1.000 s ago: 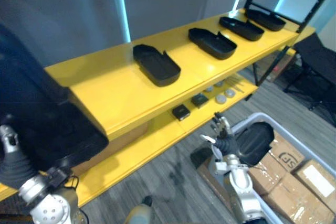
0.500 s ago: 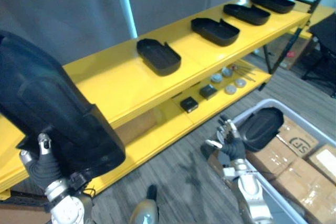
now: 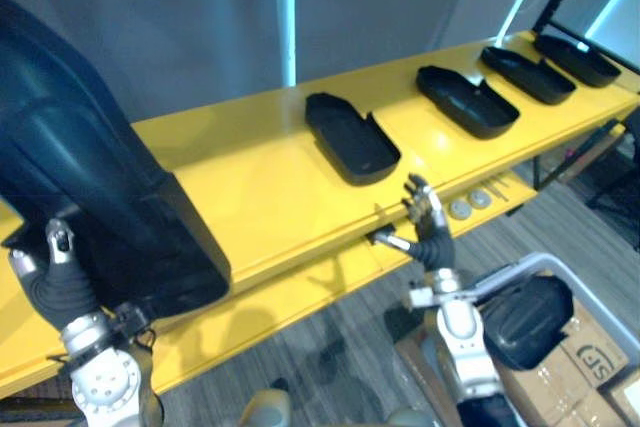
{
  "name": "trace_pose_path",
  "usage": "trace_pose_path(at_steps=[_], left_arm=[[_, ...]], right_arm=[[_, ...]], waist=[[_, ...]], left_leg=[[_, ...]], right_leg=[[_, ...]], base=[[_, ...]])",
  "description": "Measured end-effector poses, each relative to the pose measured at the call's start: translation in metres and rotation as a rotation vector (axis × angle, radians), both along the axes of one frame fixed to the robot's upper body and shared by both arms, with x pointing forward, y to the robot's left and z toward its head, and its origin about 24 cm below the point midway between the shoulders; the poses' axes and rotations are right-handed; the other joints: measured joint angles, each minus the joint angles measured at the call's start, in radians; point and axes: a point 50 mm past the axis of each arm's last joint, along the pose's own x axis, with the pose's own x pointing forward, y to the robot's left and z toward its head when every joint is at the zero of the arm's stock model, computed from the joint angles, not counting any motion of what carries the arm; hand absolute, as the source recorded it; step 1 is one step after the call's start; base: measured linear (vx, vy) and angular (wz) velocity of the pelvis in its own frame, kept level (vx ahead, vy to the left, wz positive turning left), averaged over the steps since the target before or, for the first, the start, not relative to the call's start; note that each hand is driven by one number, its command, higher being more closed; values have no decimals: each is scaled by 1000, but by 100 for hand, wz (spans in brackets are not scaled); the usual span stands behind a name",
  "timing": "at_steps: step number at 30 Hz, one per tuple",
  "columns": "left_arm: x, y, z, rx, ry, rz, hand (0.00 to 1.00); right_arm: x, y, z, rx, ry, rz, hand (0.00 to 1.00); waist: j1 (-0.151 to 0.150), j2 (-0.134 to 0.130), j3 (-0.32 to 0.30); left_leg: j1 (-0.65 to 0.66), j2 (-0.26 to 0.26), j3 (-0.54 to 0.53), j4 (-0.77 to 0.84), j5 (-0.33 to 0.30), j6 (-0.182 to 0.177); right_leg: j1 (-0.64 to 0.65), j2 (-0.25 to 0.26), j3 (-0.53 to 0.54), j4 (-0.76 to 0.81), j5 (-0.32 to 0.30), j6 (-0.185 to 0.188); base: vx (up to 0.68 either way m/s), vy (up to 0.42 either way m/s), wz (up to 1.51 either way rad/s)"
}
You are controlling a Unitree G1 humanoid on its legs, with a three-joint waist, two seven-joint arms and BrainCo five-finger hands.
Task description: Walk over and take plastic housings, then place them on the shelf
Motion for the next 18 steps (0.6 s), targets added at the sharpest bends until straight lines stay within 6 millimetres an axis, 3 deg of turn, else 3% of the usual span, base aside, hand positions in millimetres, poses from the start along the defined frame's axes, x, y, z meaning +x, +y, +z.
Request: trace_pose_path(at_steps=[2,3,4,5,6,7,9,10,13,15,18], left_arm=[[9,-4,-5,-24,30,-23,100],[10,-6,-8,-23,49,-38,100],[10,-13,-19,-67,83,-57,100],[9,-17,-24,-85,99,-64,100],[9,-22,-28,-108,112,-82,100],[10,-26,-28,-122,110,-95,100],[16,-34,-26,-124,94,-144,100],[20,-40,-22,-108,84,-192,100],[21,-45,-19,-95,71,-222,100],[22,-46,-17,-84,68,-222,100],[25,-47,-15,-18,106,-241,100]], right_arm=[[-9,-1,27,37,-123,31,0],[-14,1,44,55,-204,72,0],[-17,-1,58,42,-262,113,0],[-17,-2,63,30,-284,130,0],[-15,-5,72,30,-307,156,0],[-11,-9,78,40,-306,175,0],[-12,-18,84,50,-311,155,0],[-9,-22,85,57,-289,146,0],[-5,-10,90,77,-295,215,0],[-6,-9,91,93,-306,221,0],[-13,-13,71,166,-239,175,0]], waist=[[-33,-13,-8],[-40,-49,-28],[-41,-18,-42],[-40,4,-52],[-41,34,-59],[-42,43,-65],[-47,58,-74],[-45,60,-76],[-30,51,-78],[-36,44,-77],[-46,16,-75]], left_leg=[[0,-14,-93,-2,-9,-32],[1,-36,-135,-9,-16,-69],[3,-7,-170,-10,-17,-98],[-4,15,-147,-12,-9,-105],[-5,55,-72,-31,27,-109],[-12,84,48,-51,69,-102],[-27,111,240,-50,93,-69],[-9,119,344,-76,137,-57],[28,116,349,-121,154,-57],[53,107,358,-174,160,-67],[87,72,393,-228,174,-80]], right_leg=[[13,28,102,-73,24,26],[26,19,103,-98,69,28],[56,33,38,-85,84,43],[72,49,8,-101,81,32],[118,68,-57,-135,88,14],[159,75,-124,-171,94,6],[201,79,-209,-190,91,-1],[220,79,-248,-173,84,-10],[237,83,-250,-176,84,-10],[237,81,-241,-189,85,-10],[242,53,-227,-220,97,11]], base=[[204,-314,158],[243,-432,156],[202,-355,144],[321,-429,134],[240,-261,130],[270,-311,139],[146,-186,140],[138,-146,116],[89,-70,27],[62,14,-21],[9,87,-23]])
